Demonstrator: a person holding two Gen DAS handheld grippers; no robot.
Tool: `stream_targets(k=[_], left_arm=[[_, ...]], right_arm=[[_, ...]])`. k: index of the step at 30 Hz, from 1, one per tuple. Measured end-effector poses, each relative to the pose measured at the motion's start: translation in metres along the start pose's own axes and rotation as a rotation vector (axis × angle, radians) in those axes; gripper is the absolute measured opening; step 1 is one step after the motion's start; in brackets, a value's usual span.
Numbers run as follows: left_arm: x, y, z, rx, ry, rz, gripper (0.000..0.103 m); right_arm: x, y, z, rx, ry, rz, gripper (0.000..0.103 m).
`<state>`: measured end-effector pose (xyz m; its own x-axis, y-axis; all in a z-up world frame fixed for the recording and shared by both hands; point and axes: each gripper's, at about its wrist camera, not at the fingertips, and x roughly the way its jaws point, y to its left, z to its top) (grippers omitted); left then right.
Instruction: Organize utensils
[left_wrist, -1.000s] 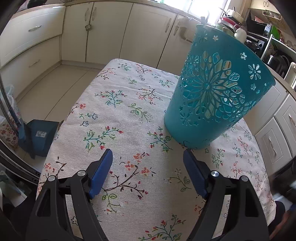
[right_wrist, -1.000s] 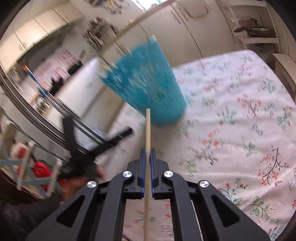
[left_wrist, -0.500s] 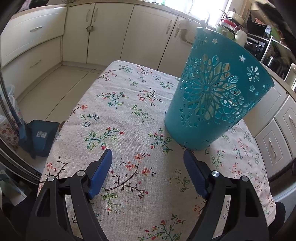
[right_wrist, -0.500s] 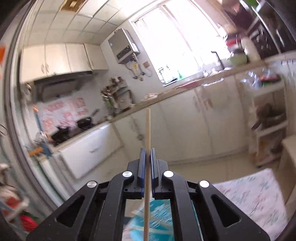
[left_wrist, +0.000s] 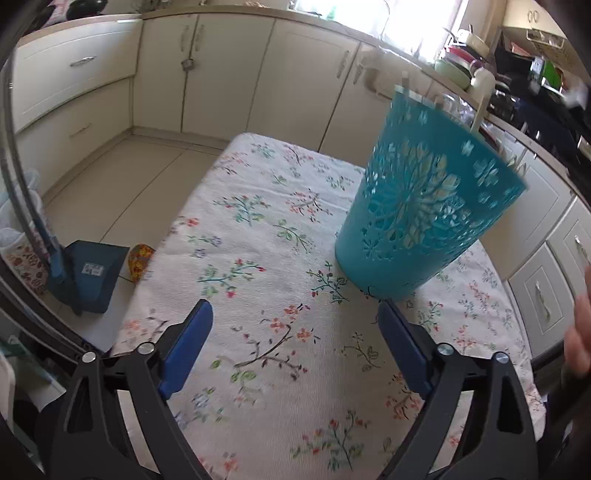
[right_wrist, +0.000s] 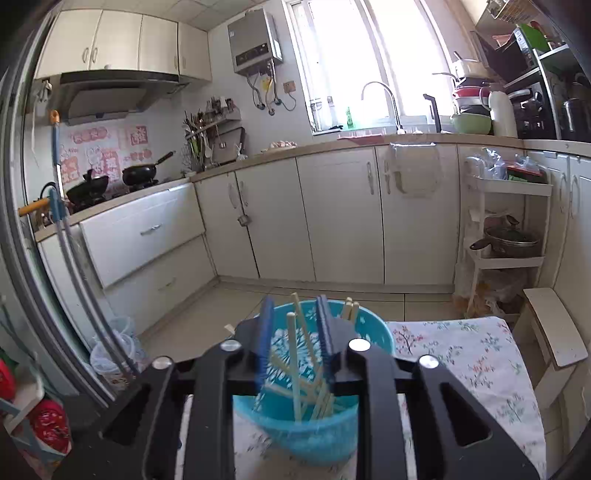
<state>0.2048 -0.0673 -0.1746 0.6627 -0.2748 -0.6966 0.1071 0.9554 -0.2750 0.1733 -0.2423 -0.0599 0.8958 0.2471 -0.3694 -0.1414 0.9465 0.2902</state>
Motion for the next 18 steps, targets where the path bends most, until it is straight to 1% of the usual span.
stream_targets(k=[1,2,3,4,6,8,9,11,15,18], left_arm=[[-0.012,0.001,0.002,0.002,-0.010,0.006,0.093],[-0.024,0.000,0.004,0.016,-0.023,0.015,0.095],[-0.034,-0.001,0.006,0.028,-0.033,0.021,0.095],[-0.048,-0.003,0.008,0.046,-0.047,0.030,0.095],[-0.076,-0.006,0.011,0.065,-0.076,0.044,0.095],[-0.098,-0.008,0.012,0.078,-0.102,0.065,0.095],[-0.105,-0.009,0.013,0.088,-0.111,0.074,0.095],[-0.126,-0.014,0.013,0.121,-0.131,0.084,0.095],[-0.155,-0.020,0.014,0.183,-0.160,0.105,0.095],[-0.173,-0.024,0.015,0.238,-0.179,0.130,0.095]], right_arm=[[-0.012,0.002,-0.001,0.014,0.011,0.003,0.038],[-0.019,0.005,-0.002,0.025,0.018,0.001,0.050],[-0.032,0.007,-0.005,0.041,0.028,-0.005,0.060],[-0.043,0.009,-0.008,0.055,0.038,-0.010,0.064],[-0.061,0.014,-0.012,0.076,0.053,-0.019,0.076],[-0.077,0.018,-0.015,0.100,0.062,-0.035,0.083],[-0.083,0.020,-0.017,0.110,0.064,-0.040,0.086],[-0.091,0.024,-0.018,0.122,0.073,-0.047,0.087],[-0.107,0.034,-0.013,0.121,0.070,-0.061,0.091],[-0.113,0.042,-0.010,0.125,0.069,-0.062,0.091]])
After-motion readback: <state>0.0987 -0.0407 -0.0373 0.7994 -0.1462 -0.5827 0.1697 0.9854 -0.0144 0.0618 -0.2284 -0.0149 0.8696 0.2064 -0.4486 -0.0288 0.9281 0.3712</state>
